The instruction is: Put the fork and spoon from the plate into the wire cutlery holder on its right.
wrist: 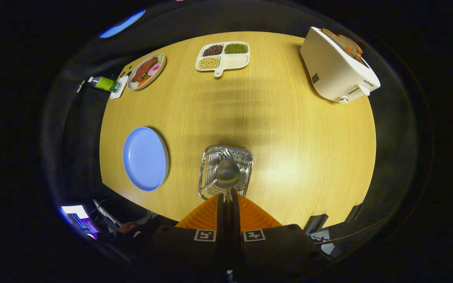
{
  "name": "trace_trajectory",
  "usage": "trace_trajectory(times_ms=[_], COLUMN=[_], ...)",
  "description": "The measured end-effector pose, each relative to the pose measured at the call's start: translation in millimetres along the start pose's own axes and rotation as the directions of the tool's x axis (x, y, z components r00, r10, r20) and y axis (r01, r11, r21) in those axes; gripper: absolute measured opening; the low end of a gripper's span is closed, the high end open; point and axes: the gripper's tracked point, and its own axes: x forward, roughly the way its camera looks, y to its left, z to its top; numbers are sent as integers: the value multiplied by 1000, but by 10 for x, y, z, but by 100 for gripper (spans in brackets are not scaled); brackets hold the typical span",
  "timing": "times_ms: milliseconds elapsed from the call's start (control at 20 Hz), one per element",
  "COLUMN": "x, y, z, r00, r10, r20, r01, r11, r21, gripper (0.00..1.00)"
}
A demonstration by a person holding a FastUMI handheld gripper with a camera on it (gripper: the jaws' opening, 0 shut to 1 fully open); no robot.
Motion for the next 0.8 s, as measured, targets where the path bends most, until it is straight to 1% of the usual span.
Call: trace_trajectory(times_ms=[150,350,550,650,700,750,800], x=[135,304,357,356,301,254,235], y=[31,-8,26,17,24,45,100], z=[42,72,66,62,79,88,101], r00=[1000,998,999,1000,1000,999,998], r10=[-6,-35,-12,5,18,39,67], r20=[-23,-42,-33,-17,-6,9,21], r01=[5,32,9,-7,-18,-37,-62], r11=[1000,997,995,992,990,988,985], r21=[-18,-66,-102,-127,-139,-153,-162], gripper=[10,10,12,16,20,27,45])
